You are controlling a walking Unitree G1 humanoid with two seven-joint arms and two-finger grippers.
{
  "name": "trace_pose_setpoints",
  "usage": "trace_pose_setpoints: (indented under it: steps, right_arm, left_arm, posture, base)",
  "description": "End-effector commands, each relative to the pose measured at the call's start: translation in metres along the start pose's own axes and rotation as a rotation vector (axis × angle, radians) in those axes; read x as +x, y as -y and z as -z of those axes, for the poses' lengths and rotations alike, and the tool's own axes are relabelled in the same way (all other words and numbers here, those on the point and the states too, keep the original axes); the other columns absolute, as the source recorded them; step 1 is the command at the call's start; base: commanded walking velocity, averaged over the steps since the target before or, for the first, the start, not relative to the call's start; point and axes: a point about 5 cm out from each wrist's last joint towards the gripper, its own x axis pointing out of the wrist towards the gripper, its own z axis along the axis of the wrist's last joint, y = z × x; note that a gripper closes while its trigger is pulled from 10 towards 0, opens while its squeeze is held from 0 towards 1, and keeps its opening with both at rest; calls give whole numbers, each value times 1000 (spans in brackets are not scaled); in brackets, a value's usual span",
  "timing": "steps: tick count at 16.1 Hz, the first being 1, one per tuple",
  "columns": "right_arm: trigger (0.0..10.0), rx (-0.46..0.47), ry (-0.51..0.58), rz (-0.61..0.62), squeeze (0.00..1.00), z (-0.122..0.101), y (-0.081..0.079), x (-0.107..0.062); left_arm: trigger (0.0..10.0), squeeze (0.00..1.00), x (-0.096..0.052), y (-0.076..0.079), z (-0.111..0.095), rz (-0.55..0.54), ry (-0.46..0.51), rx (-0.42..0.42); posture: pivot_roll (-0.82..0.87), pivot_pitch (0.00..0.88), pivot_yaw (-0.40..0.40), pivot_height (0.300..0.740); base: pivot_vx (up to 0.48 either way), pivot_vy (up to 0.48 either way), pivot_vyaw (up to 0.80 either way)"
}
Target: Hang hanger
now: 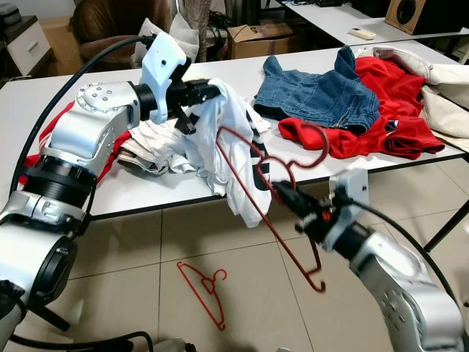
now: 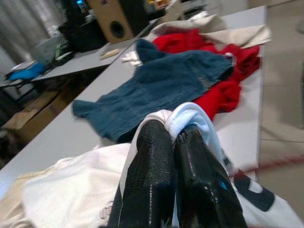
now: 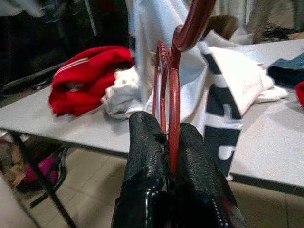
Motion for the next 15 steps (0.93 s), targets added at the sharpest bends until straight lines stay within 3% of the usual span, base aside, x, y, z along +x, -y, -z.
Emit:
trace_pose_setpoints:
  steps: [1,3,5,6,8,13,15]
  right_arm:
    - [10000,10,-2,43,0,1,5,5]
    - [10000,32,-30,14,0,7,2,11]
    - [10000,17,-139,-39,0,22,-4,13]
    - [10000,-21,-206,-47,0,30,-6,11]
    - [10000,-35,-228,-37,0,35,-5,9]
    - [10000,-38,-118,44,0,17,2,1]
    - [10000,67,53,110,0,-2,8,0]
  left_arm:
    - [0,0,-3,3,-6,40,7,16]
    - [0,0,-6,6,-15,69,36,5]
    - [0,0,-7,4,-31,50,113,-22]
    - [0,0,-7,-1,-40,-9,162,-46]
    - [0,0,-9,-10,-47,-97,206,-66]
    - [0,0,-11,-14,-42,-127,168,-31]
    - [0,0,-13,-16,-42,-131,165,-21]
  posture:
    - [-157,0,78,710]
    - [-153,0,75,710]
    - [-146,0,69,710]
    - [-146,0,69,710]
    - [-142,0,64,710]
    - [-153,0,74,710]
    - [-153,0,74,710]
  base:
    - [0,0,0]
    - [0,0,0]
    - [0,0,0]
    - [0,0,0]
    - [0,0,0]
    - [0,0,0]
    - [0,0,0]
